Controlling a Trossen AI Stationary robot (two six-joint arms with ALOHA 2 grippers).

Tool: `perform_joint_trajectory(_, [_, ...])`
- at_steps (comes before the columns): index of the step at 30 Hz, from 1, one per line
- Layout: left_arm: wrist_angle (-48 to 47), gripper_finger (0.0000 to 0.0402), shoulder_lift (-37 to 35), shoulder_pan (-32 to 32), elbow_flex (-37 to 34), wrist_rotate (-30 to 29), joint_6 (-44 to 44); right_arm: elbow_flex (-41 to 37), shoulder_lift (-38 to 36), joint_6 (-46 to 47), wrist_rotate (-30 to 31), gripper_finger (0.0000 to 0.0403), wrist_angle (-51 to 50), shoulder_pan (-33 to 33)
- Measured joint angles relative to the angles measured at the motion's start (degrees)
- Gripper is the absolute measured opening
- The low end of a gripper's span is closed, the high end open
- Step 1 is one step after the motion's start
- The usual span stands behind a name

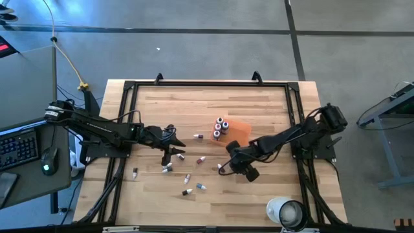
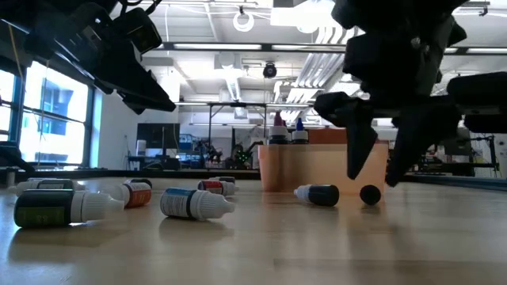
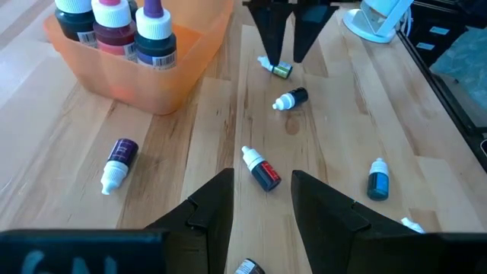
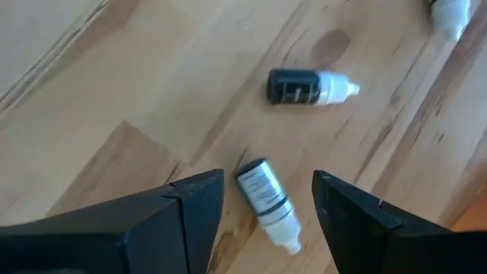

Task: Pick & Place food coloring
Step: Put the right small green food coloring bottle into the orange bin

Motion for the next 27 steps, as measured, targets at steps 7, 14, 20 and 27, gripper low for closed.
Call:
perform_joint_trajectory(7, [-0.1, 0.0131, 0.0, 0.0, 0.0, 0.0, 0.0, 0.1, 3.7, -0.9, -0.5, 0.0194, 0.7, -1.6])
perform_joint_trajectory(14, [-0.2, 0.0131, 0.0, 0.0, 0.0, 0.0, 0.0, 0.2, 5.3, -0.8, -1.1, 0.0165, 0.5, -1.6])
perform_joint_trajectory(20, [-0.2, 0.0131, 0.0, 0.0, 0.0, 0.1, 0.0, 0.1, 4.3, 0.8, -1.3, 0.0100, 0.6, -1.5])
perform_joint_trajectory(27, [-0.2, 0.0131, 0.0, 0.0, 0.0, 0.1, 0.0, 3.4, 1.9, 7.0, -0.4, 0.0065, -1.6, -1.6])
